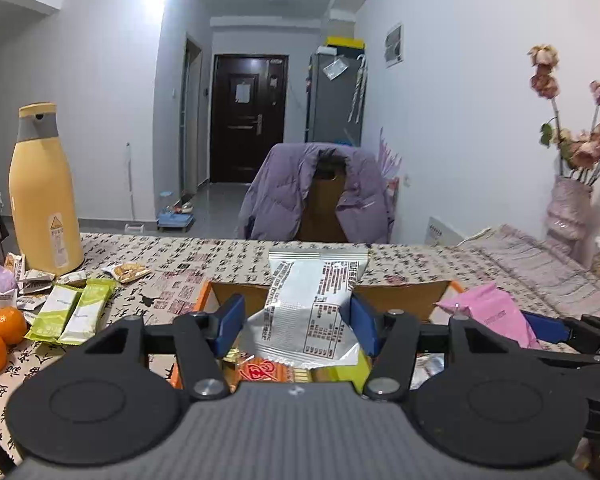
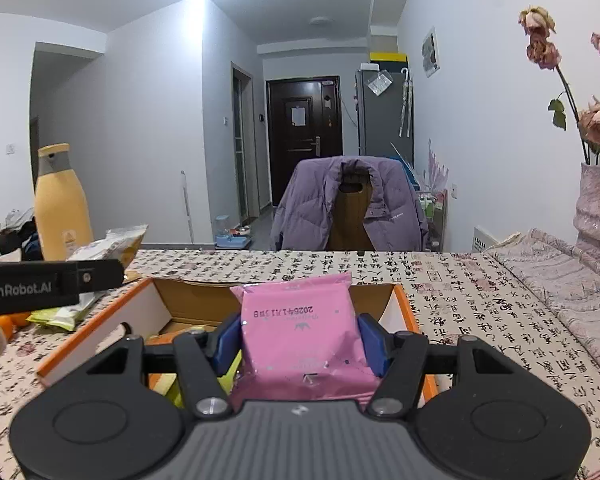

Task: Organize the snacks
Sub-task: 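Lower both held packets into the box and open both grippers, then move both grippers out of the box back over the pile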

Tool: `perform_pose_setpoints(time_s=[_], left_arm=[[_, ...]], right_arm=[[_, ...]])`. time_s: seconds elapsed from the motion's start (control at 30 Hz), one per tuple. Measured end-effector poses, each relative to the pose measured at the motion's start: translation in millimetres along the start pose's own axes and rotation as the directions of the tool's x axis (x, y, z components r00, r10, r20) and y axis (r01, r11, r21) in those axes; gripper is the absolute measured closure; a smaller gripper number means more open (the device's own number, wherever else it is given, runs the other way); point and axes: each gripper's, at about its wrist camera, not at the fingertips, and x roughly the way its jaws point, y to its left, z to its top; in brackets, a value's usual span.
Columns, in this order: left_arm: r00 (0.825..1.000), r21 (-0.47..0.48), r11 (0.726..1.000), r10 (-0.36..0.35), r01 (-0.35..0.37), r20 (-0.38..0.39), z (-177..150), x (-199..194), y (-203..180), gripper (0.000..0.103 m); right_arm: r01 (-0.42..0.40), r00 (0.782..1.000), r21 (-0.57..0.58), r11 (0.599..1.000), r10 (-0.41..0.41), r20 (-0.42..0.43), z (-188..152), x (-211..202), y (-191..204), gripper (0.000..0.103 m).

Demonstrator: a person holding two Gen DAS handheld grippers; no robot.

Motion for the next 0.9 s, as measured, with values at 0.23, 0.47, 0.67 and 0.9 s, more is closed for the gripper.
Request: perform_pose_setpoints(time_s=[0.23,0.47,0.67,0.9], left_arm=[[0.999,0.014,0.999,0.036,-0.035,-0.036,-12.1,24.9,3.0,0.045],[0.996,0.025,1.0,0.013,-0.011,-0.09,-24.2,34.9,7.2,0.042],[1.0,-0.001,1.0,0.02,-0.02,-0.022,-26.0,22.9,13.5,0.0],[0.999,-0.035,0.999,0.03,-0.031,-0.028,-23.7,24.2,18.6,0.0]], right_arm=[[0.002,1.0,0.027,1.0,-0.001,-0.009,-18.0,19.8,-5.4,0.042],[0.008,0.999,0.034,0.999,-0.007,-0.052,-23.5,28.4,-10.7,0.04],[0.037,0.999,0.074,0.997,-0.034,-0.038,-25.2,23.8,-18.1,0.005],[0.044,0.999,0.088,0.995,-0.042,-0.018,-25.0,22.4,-22.4,0.0]])
